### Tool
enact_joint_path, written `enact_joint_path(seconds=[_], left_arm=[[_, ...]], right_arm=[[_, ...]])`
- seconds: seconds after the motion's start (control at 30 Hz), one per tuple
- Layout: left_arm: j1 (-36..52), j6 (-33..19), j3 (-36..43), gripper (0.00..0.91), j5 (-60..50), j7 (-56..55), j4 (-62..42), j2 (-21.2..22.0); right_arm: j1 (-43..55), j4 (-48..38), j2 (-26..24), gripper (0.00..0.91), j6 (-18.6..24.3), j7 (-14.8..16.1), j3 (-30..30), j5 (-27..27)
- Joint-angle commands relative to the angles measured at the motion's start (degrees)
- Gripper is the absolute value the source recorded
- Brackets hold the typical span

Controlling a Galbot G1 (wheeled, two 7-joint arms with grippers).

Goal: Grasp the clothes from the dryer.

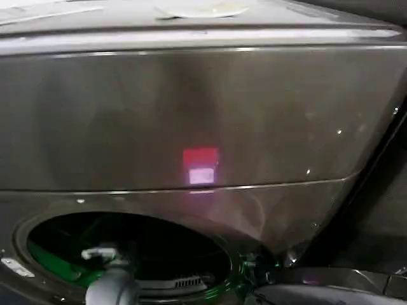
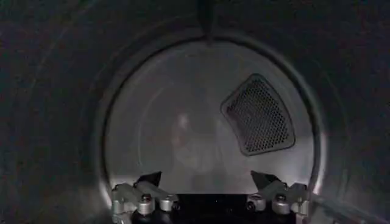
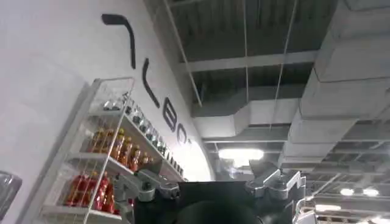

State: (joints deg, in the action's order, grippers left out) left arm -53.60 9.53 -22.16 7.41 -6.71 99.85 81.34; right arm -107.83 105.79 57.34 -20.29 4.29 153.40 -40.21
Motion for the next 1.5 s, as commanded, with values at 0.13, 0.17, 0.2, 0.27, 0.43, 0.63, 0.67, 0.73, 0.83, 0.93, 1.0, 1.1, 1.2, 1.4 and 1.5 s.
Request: enact_joint_path(seconds=[0.13, 0.17, 0.2, 0.27, 0.43, 0.63, 0.67, 0.73, 0.83, 0.93, 1.0, 1.1, 1.2, 1.4, 1.5], left_arm=[[14.94, 0.61, 0.83, 0.907, 2.41, 1.05, -19.72, 0.92], [15.87, 0.57, 0.98, 0.907, 2.05, 1.13, -21.48, 0.99], [16.70, 0.60, 1.17, 0.907, 1.31, 1.59, -22.50, 1.00], [18.64, 1.14, 1.41, 0.907, 1.27, 2.27, -24.41, 1.05], [23.67, 3.94, 1.50, 0.907, -0.62, 6.49, -29.75, 1.09], [32.91, 3.87, 5.15, 0.907, -15.96, 30.58, -43.95, -1.59], [34.66, 2.37, 6.22, 0.907, -18.72, 33.47, -46.25, -1.79], [38.50, -2.75, 10.09, 0.907, -23.85, 38.94, -51.54, -2.24], [42.81, -7.65, 14.99, 0.907, -28.44, 47.85, -58.90, -2.48], [45.79, -9.98, 20.88, 0.907, -29.16, 55.19, -63.41, -3.15], [48.20, -12.04, 24.87, 0.907, -29.46, 58.45, -67.25, -3.89], [50.84, -13.83, 28.01, 0.907, -29.90, 62.40, -71.36, -4.42], [52.81, -14.24, 30.66, 0.907, -31.34, 64.61, -73.85, -4.16], [57.12, -14.04, 34.74, 0.907, -33.42, 65.09, -82.58, -1.75], [58.60, -13.81, 36.10, 0.907, -33.72, 64.83, -86.39, -0.43]], right_arm=[[-0.08, -0.48, 0.08, 0.907, -0.24, 0.56, 0.42, 0.46], [0.01, -0.51, 0.08, 0.907, -0.25, 0.57, 0.41, 0.45], [0.11, -0.50, 0.11, 0.907, -0.24, 0.60, 0.33, 0.46], [0.33, -0.43, 0.12, 0.907, -0.27, 0.56, 0.16, 0.46], [0.56, -0.39, 0.14, 0.907, -0.27, 0.59, -0.10, 0.51], [0.50, -0.19, 0.13, 0.907, -0.25, 0.70, -0.09, 0.52], [0.45, -0.18, 0.17, 0.907, -0.25, 0.70, -0.08, 0.51], [0.37, -0.12, 0.43, 0.907, -0.20, 0.69, -0.02, 0.52], [0.09, 0.21, 0.86, 0.907, -0.19, 0.73, 0.07, 0.50], [-0.15, 0.61, 1.33, 0.907, -0.18, 0.72, 0.17, 0.47], [-0.28, 0.68, 1.49, 0.907, -0.18, 0.72, 0.27, 0.44], [-0.36, 0.83, 1.68, 0.907, -0.17, 0.72, 0.28, 0.41], [-0.53, 1.17, 1.80, 0.907, -0.17, 0.72, 0.27, 0.38], [-0.48, 1.12, 1.93, 0.907, -0.14, 0.78, 0.32, 0.40], [-0.27, 1.41, 1.94, 0.907, -0.17, 0.77, 0.10, 0.46]])
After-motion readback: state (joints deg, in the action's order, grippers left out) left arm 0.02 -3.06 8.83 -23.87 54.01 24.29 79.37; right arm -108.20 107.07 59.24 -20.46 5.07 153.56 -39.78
